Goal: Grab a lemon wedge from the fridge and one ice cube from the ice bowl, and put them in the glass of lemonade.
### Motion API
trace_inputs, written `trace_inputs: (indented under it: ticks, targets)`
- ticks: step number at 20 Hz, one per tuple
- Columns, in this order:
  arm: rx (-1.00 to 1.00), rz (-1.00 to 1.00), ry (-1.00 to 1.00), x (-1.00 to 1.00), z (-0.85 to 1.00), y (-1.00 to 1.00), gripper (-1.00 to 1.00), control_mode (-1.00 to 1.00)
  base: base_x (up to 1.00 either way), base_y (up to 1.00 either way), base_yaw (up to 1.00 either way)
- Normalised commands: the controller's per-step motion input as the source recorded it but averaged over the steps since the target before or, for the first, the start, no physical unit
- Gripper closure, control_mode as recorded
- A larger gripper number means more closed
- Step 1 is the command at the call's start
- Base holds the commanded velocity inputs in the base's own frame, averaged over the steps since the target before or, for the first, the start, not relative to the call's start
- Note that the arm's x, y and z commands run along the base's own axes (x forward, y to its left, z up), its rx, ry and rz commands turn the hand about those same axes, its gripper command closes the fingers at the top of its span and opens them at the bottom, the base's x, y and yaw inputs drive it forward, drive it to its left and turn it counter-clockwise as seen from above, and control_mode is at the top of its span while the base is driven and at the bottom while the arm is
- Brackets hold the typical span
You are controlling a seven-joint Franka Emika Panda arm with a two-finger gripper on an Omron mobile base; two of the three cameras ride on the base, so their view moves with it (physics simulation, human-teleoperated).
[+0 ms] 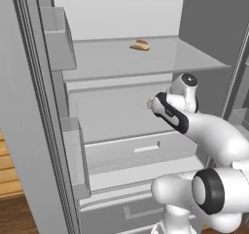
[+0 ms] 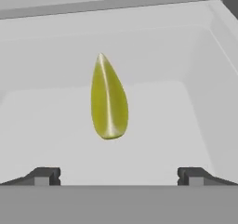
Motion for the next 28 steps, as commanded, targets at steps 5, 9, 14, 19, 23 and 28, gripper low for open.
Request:
trace_inputs:
  ticks: [5, 9, 14, 19, 23, 28]
  targets:
    - [0.0, 0.07, 0.0, 0.19, -0.03, 0.0, -1.0, -1.0, 0.0, 0.0, 0.0]
    - [0.0, 0.05, 0.0, 0.23, 0.0, 0.0, -1.0, -1.0, 0.0, 0.0, 0.0]
    - [0.0, 0.03, 0.04, 0.33, -0.03, 0.0, -1.0, -1.0, 0.0, 0.0, 0.0]
    - [0.0, 0.02, 0.05, 0.34, -0.08, 0.0, -1.0, -1.0, 0.0, 0.0, 0.0]
    - [0.0, 0.02, 0.01, 0.26, -0.21, 0.04, -1.0, -1.0, 0.0, 0.0, 0.0]
    - [0.0, 0.04, 0.0, 0.01, -0.08, 0.11, -1.0, -1.0, 0.0, 0.0, 0.0]
